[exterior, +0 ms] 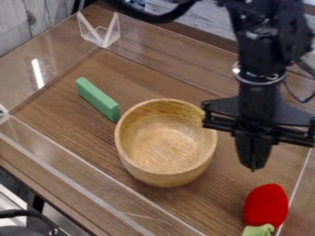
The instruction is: Move the red object to the right side of the table
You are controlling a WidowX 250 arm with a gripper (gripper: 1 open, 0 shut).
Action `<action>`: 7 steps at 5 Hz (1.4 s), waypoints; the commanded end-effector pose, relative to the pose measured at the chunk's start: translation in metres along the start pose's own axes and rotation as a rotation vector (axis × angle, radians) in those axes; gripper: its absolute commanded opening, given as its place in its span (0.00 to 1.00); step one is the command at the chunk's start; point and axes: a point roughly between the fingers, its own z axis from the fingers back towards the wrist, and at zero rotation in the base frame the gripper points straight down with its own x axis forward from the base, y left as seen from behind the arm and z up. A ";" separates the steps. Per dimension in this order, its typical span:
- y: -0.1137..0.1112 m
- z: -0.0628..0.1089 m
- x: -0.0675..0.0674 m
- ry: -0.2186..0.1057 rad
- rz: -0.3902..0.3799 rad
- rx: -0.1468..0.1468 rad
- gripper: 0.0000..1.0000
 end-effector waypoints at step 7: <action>-0.003 0.002 0.013 -0.053 0.012 0.025 1.00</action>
